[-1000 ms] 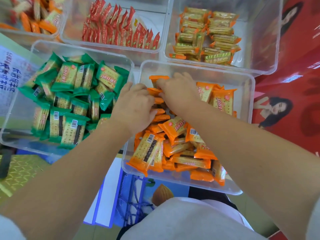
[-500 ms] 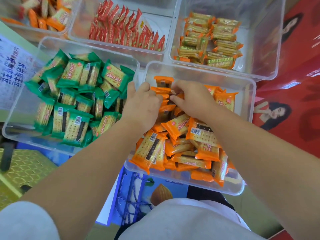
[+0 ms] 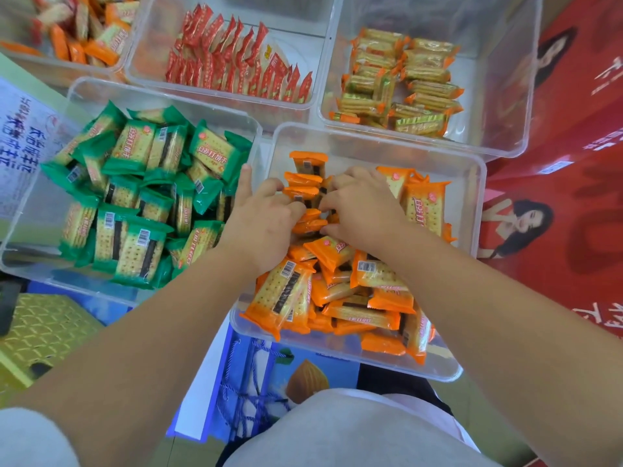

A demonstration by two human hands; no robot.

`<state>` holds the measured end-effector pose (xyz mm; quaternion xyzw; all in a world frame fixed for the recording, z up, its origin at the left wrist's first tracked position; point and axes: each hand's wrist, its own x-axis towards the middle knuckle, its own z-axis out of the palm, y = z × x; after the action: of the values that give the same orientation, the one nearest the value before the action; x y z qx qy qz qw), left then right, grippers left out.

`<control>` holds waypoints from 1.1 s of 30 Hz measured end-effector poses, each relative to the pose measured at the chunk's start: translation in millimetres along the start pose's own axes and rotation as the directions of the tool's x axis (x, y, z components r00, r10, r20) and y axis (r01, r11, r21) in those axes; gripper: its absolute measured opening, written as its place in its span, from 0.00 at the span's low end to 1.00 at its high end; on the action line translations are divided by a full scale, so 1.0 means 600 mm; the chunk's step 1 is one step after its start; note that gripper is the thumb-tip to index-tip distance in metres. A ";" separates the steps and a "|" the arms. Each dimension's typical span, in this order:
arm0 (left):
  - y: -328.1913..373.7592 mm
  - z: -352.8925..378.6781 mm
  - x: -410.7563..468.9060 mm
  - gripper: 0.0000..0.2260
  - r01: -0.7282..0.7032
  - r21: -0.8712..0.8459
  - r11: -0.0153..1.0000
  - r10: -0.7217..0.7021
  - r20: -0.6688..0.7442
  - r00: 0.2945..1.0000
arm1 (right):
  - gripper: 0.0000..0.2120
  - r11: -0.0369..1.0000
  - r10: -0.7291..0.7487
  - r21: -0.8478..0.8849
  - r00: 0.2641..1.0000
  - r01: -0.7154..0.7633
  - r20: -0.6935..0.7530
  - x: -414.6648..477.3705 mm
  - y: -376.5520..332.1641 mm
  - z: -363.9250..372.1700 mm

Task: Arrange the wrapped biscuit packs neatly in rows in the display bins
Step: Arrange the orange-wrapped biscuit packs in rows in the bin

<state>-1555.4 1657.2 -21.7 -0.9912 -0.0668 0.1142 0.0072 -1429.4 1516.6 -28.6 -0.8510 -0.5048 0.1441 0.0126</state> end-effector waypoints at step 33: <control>0.002 0.014 -0.102 0.13 0.189 -0.126 0.974 -0.204 -0.122 0.971 | 0.23 0.991 0.114 -0.062 0.989 -0.120 -0.099 0.034 -0.033 0.028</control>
<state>-1616.1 1648.0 -16.3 -0.9839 -0.1707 0.0423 -0.0333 -1441.9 1541.8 -46.2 -0.8850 -0.4574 0.0868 -0.0005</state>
